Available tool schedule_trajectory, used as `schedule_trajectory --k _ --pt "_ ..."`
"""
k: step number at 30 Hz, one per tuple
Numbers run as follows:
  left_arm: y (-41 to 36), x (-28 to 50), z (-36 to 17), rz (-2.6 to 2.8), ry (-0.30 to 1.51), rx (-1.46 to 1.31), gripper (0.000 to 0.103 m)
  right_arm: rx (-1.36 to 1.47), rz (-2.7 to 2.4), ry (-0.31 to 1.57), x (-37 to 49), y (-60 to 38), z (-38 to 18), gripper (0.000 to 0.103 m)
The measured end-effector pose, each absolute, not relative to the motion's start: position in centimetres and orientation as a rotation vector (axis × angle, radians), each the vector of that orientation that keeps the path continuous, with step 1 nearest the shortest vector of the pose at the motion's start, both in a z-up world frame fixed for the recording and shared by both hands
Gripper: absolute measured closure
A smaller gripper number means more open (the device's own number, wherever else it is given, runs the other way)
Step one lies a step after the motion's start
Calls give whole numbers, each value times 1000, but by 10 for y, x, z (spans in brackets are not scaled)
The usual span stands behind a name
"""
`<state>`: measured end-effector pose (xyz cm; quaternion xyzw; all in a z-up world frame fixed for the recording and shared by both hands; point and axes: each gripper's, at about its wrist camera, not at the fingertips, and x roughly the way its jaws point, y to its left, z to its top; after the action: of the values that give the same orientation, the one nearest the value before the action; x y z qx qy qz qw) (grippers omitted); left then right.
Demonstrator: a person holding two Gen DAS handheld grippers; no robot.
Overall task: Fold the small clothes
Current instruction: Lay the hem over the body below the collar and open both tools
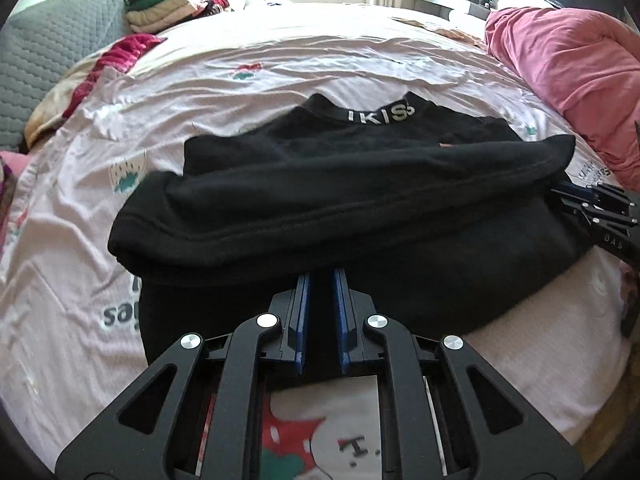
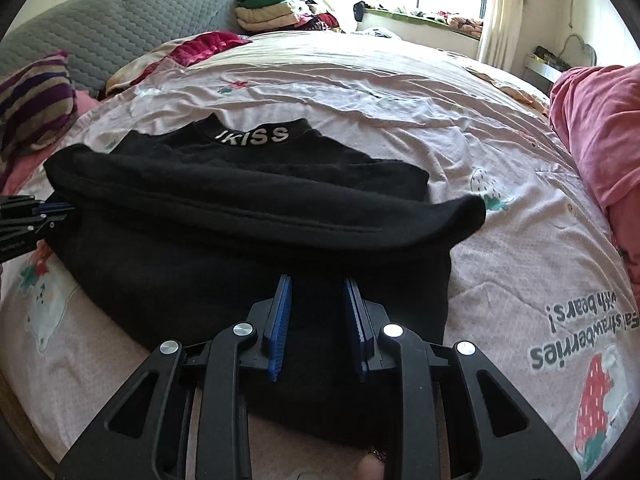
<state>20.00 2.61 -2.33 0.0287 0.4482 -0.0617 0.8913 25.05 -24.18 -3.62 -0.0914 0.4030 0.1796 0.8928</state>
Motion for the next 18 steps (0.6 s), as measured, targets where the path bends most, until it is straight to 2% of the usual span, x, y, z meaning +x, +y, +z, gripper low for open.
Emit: schedule_trajectory --k 9,18 --pt "33 218 -12 -98 859 47 95 -188 378 848 283 -242 -38 78" --pt "72 263 -25 -18 894 -21 94 -199 353 836 316 -241 -35 79"
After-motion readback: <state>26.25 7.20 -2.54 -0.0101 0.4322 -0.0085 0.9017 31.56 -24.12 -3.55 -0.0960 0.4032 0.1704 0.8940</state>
